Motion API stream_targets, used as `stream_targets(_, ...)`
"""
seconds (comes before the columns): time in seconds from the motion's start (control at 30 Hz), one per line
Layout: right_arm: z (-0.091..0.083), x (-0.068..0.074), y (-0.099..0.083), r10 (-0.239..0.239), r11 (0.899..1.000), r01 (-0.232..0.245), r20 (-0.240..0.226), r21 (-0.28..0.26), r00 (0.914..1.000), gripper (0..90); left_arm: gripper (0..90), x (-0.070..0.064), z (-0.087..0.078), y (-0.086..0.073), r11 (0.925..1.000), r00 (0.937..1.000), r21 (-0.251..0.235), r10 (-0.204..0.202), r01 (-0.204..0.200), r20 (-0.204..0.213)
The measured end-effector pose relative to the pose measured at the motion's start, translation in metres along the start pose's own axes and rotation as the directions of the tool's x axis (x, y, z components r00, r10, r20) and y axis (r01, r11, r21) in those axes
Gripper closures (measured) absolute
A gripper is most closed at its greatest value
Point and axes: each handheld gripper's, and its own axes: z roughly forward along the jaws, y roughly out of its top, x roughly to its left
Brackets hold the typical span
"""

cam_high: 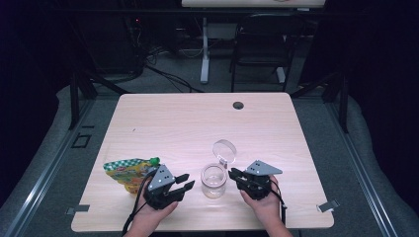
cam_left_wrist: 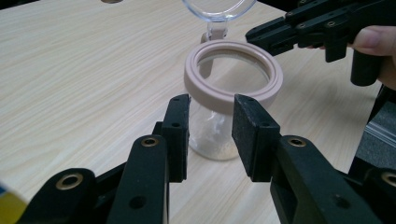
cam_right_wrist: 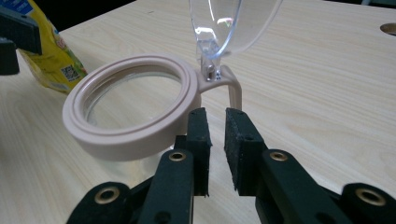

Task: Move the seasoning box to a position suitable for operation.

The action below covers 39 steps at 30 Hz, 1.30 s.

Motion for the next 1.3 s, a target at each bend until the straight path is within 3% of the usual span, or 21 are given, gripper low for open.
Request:
stream_targets(0.27, -0.014, 0.007, -0.001, -0.005, 1.0, 0.005, -0.017, -0.001, 0.9998, 74.0, 66.7, 0.009, -0.016, -0.007, 0.9999, 0.9999, -0.004, -0.013, 0.013, -0.006)
stream_targets(0.5, -0.02, 0.019, 0.0, -0.075, 0.997, 0.075, -0.015, 0.006, 0.9971, 71.6, 66.3, 0.016, -0.029, -0.022, 0.9999, 0.9997, 0.004, -0.016, 0.016, -0.018)
stream_targets(0.67, -0.02, 0.018, -0.001, -0.066, 0.998, 0.066, -0.035, 0.007, 0.9972, 69.9, 65.1, 0.022, -0.042, -0.029, 0.9992, 0.9985, -0.007, -0.041, 0.04, -0.037)
stream_targets(0.9, -0.019, 0.017, -0.001, -0.064, 0.998, 0.064, -0.038, 0.012, 0.9972, 67.7, 60.8, 0.025, -0.057, -0.039, 0.9996, 0.9979, -0.001, -0.03, 0.03, -0.058)
stream_targets(1.3, -0.019, 0.008, -0.004, -0.027, 1.0, 0.028, -0.018, 0.01, 0.9995, 65.2, 59.3, 0.043, -0.089, -0.054, 0.9956, 0.989, -0.033, -0.091, 0.088, -0.116)
